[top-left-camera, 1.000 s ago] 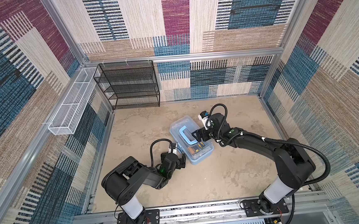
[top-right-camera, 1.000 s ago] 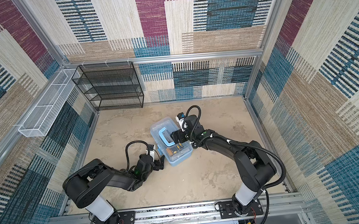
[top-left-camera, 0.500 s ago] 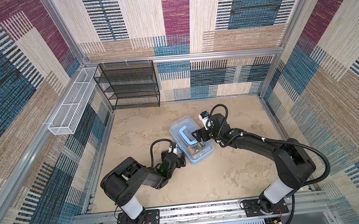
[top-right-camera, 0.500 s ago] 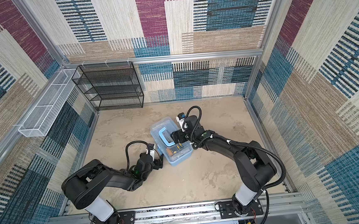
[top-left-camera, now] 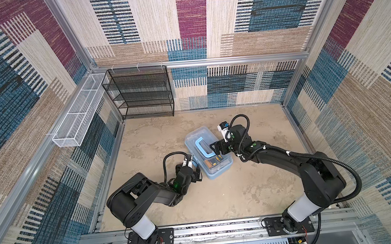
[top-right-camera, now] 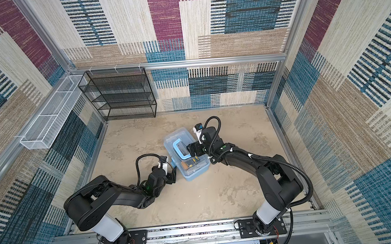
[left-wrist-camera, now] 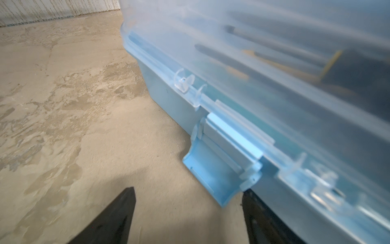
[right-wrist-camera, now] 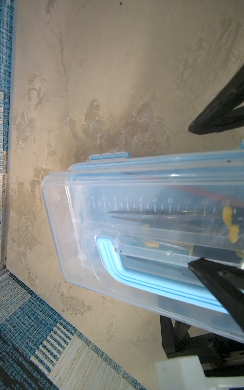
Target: Pack the tool kit
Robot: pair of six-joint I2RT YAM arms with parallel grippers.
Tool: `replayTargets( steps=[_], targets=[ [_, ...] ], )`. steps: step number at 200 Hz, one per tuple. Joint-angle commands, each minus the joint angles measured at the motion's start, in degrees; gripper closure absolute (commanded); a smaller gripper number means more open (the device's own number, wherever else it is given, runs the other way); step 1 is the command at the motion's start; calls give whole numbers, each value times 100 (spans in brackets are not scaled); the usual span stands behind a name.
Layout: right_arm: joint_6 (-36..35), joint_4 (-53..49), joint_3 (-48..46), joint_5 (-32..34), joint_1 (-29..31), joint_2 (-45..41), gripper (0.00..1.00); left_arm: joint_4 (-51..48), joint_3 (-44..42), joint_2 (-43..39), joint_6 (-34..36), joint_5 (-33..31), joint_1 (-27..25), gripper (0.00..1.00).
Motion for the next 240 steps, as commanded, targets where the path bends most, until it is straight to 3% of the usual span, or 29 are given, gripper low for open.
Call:
replayTargets(
  steps=[1, 240],
  targets=[
    [-31, -283, -33, 122, 5, -14, 7, 139, -36, -75, 114, -210, 8, 18],
    [4, -99, -191, 174, 0, -104, 6, -613, -120, -868, 152, -619, 3, 21]
  ],
)
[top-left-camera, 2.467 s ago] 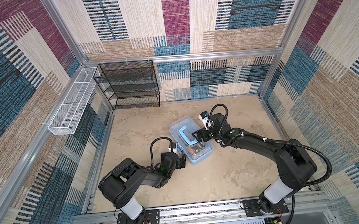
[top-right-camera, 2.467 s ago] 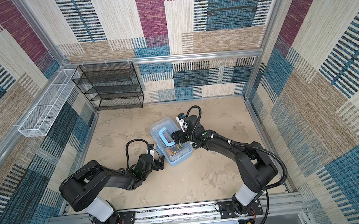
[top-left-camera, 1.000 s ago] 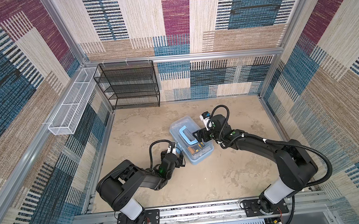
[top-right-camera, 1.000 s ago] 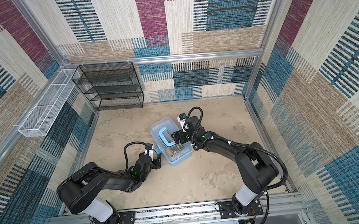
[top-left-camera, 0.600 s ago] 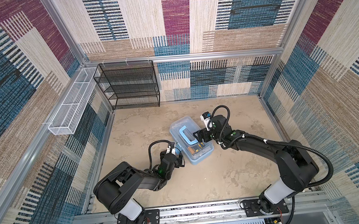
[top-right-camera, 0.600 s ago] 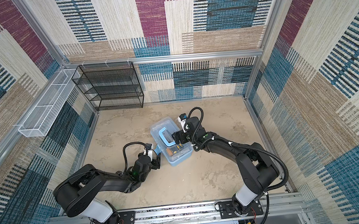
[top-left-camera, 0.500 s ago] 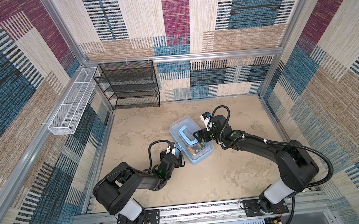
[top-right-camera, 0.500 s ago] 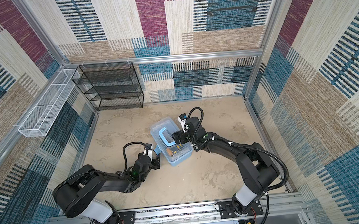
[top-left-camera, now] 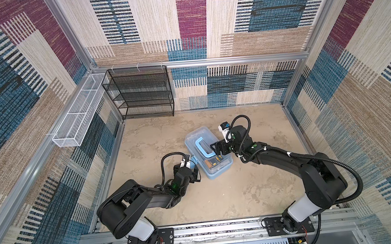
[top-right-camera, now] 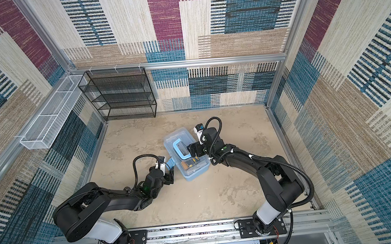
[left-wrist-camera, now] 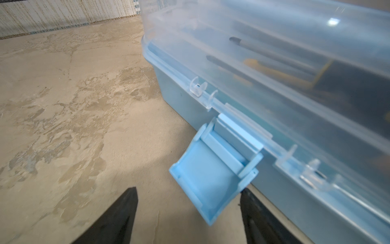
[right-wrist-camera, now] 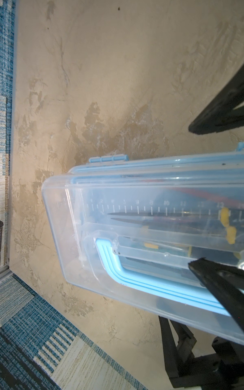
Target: Pack the tool kit
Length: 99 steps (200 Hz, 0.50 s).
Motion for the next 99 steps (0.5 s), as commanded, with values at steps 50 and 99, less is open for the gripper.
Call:
replayTargets(
  steps=[50, 99],
  targets=[
    [-24, -194, -93, 93, 5, -60, 6, -260, -11, -428, 137, -529, 18, 21],
    [-11, -164, -177, 106, 9, -193, 6, -469, 57, -555, 186, -638, 12, 21]
  ],
)
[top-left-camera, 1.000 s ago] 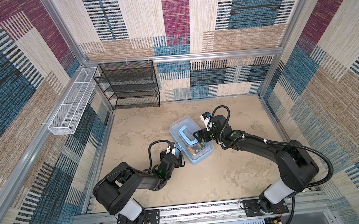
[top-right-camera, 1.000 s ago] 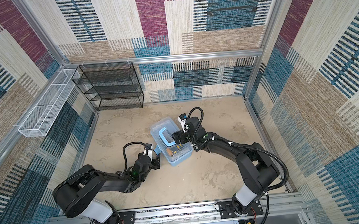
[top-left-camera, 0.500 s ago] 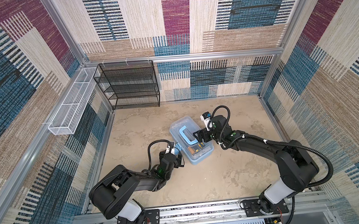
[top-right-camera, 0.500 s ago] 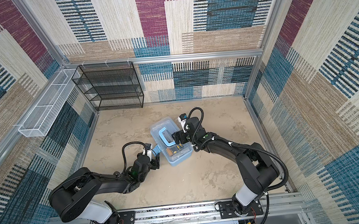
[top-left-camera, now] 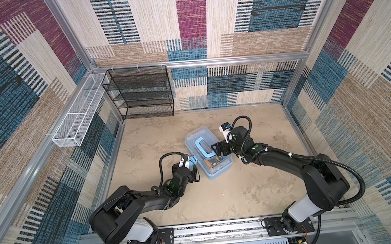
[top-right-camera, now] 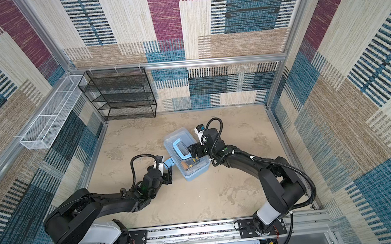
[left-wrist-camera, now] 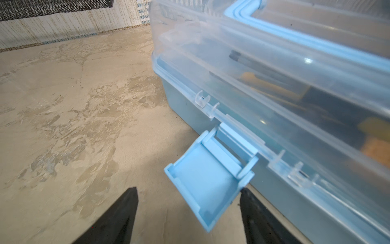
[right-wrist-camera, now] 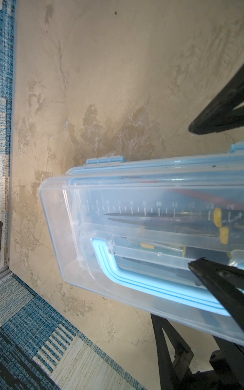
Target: Pack the tool kit
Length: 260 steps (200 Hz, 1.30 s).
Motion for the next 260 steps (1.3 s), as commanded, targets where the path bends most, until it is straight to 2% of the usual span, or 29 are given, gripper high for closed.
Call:
replayTargets(
  steps=[1, 54, 89, 140, 183, 260],
  targets=[
    [-9, -185, -46, 89, 7, -63, 6, -53, 74, -77, 94, -492, 14, 21],
    [55, -118, -142, 63, 5, -207, 6, -632, 128, -435, -8, -574, 26, 21],
    [105, -122, -210, 76, 0, -313, 6, -619, 34, -514, -174, -10, 19, 21],
    [151, -95, -318, 107, 5, -436, 6, -4, 164, 266, -133, 1013, 14, 14],
    [154, -126, -311, 166, 5, -464, 6, 719, 260, 980, -266, 1112, 16, 10],
    [125, -193, -241, 219, 5, -402, 6, 1168, 566, 1718, -317, 870, 25, 8]
  ],
)
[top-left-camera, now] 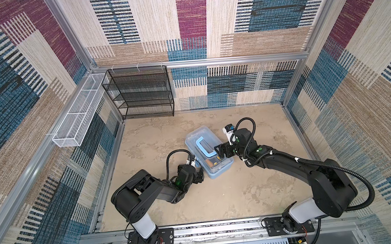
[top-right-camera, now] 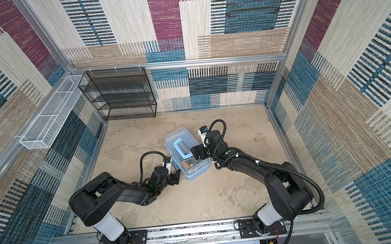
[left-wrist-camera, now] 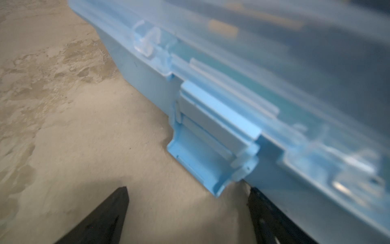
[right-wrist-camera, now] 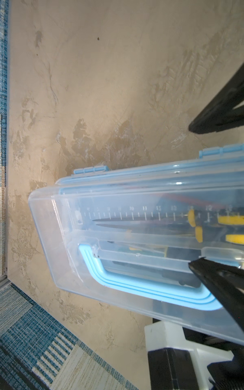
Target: Pack the tool kit
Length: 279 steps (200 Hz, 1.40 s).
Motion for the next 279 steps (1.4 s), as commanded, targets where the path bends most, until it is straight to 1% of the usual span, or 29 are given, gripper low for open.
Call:
replayTargets(
  steps=[1, 30, 75, 126, 192, 245, 279],
  targets=[
    [20, -1, 44, 54, 5, 20, 6, 556, 84, 126, -138, -58, 4, 8],
    [20, -12, 32, 72, 4, 10, 6, 771, 84, 194, -120, -188, 4, 8],
    [20, -28, 24, 89, 5, 11, 6, 672, 168, 70, -2, -461, -1, 8],
    [29, -23, -30, 106, 5, -22, 6, 640, 148, -32, 32, -470, 2, 10],
    [35, -32, -72, 148, 5, -129, 6, 251, 186, -224, 145, -596, 0, 11],
    [55, -50, -108, 178, 5, -241, 6, 194, 122, -268, 141, -676, 10, 16],
    [82, -50, -169, 187, 4, -329, 6, -43, 171, -355, 166, -771, 13, 17]
  ],
)
